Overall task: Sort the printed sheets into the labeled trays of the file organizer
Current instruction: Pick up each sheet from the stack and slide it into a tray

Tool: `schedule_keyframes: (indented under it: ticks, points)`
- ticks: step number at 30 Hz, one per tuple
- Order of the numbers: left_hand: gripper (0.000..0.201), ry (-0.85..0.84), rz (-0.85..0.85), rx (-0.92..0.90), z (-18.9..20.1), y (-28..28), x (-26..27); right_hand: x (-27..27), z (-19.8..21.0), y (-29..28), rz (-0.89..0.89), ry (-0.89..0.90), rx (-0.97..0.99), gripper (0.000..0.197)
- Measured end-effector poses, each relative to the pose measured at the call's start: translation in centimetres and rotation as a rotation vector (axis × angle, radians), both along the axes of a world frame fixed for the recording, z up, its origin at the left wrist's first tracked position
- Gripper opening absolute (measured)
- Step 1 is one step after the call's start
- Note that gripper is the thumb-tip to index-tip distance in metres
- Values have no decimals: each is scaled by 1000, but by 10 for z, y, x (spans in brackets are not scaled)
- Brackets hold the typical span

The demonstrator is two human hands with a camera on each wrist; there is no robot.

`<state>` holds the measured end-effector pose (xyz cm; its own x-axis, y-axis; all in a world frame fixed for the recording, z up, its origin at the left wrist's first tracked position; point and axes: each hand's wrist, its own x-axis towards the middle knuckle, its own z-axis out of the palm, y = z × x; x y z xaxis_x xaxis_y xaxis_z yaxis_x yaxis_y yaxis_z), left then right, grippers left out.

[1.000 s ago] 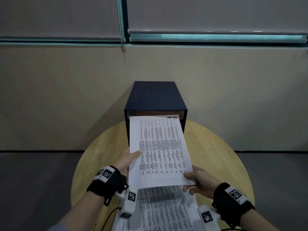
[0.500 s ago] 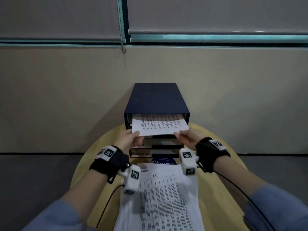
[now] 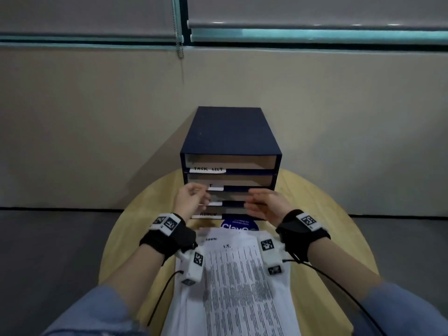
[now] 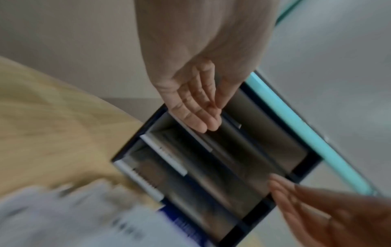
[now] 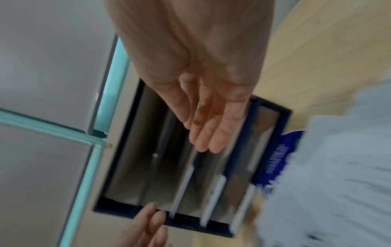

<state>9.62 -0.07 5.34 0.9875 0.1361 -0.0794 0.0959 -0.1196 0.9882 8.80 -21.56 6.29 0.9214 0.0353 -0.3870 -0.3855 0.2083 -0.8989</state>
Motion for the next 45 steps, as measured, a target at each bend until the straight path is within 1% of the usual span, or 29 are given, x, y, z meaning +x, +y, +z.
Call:
schedule_keyframes:
  ticks: [1, 2, 4, 5, 7, 8, 10, 12, 14, 15, 16, 17, 18, 20, 21, 22, 23, 26, 28, 30, 31, 32, 34, 35, 36, 38, 41, 42, 45]
  points:
    - [9, 25, -44, 112, -16, 1, -9, -11, -14, -2, 15, 46, -112, 23]
    - [8, 46, -95, 265, -33, 3, -18, -22, -31, -4, 31, 98, -223, 21]
    - [11, 86, -225, 634, -65, 10, -34, -41, -66, -9, 71, 188, -450, 19]
    - [19, 110, -296, 788, -79, 14, -40, -49, -83, -12, 98, 212, -584, 20]
    - [46, 169, -430, 1018, -100, 21, -51, -61, -112, -16, 151, 237, -783, 30]
    - [57, 198, -469, 1089, -105, 23, -54, -66, -120, -16, 161, 242, -839, 34]
    - [63, 206, -481, 1161, -110, 26, -58, -75, -127, -14, 149, 242, -923, 38]
    - [57, 151, -439, 1192, -111, 25, -62, -80, -127, -8, 142, 228, -991, 37]
    - [44, 65, -371, 1229, -111, 20, -67, -84, -126, -4, 105, 215, -991, 37]
    - [34, 12, -333, 1220, -112, 19, -69, -85, -125, -3, 79, 209, -971, 37]
    - [21, -23, -297, 1159, -111, 17, -70, -87, -124, -2, 57, 208, -942, 37]
    - [12, -29, -256, 1028, -109, 17, -71, -88, -124, -2, 41, 203, -911, 39]
    - [7, -2, -217, 845, -106, 17, -70, -89, -122, -4, 27, 196, -869, 40]
    - [5, 73, -147, 421, -97, 20, -68, -93, -118, -6, -10, 183, -737, 38]
    - [5, 96, -123, 252, -93, 22, -66, -94, -115, -9, -47, 167, -672, 34]
    - [3, 101, -114, 141, -86, 24, -66, -94, -112, -11, -73, 149, -629, 30]
    - [3, 100, -111, 77, -81, 25, -66, -95, -107, -12, -81, 127, -607, 26]
    - [11, 118, -106, -7, -68, 25, -67, -97, -97, -17, -75, 58, -556, 16]
    - [18, 130, -87, -82, -62, 24, -70, -101, -88, -19, -74, 27, -476, 6]
    - [20, 133, -65, -111, -58, 24, -72, -106, -83, -23, -60, 37, -373, 11]
    - [20, 133, -60, -100, -57, 25, -71, -111, -80, -25, -21, 52, -339, 8]
    - [17, 129, -54, -94, -56, 26, -70, -114, -79, -27, 42, 62, -320, 10]
    - [14, 153, -29, -94, -53, 29, -64, -123, -81, -30, 210, 146, -350, 53]
    - [19, 181, -4, -99, -52, 30, -60, -129, -80, -30, 261, 175, -351, 62]
    - [25, 198, 16, -108, -51, 31, -55, -133, -78, -30, 278, 185, -313, 58]
    - [29, 196, 33, -156, -42, 29, -51, -133, -70, -32, 217, 157, -246, 37]
    - [35, 232, -22, -284, -32, 25, -53, -114, -54, -34, 141, 110, -216, 32]
    - [37, 254, -53, -277, -32, 25, -57, -105, -50, -34, 125, 109, -228, 30]
    - [36, 351, -187, -140, -34, 27, -76, -78, -34, -34, 84, 118, -310, 29]
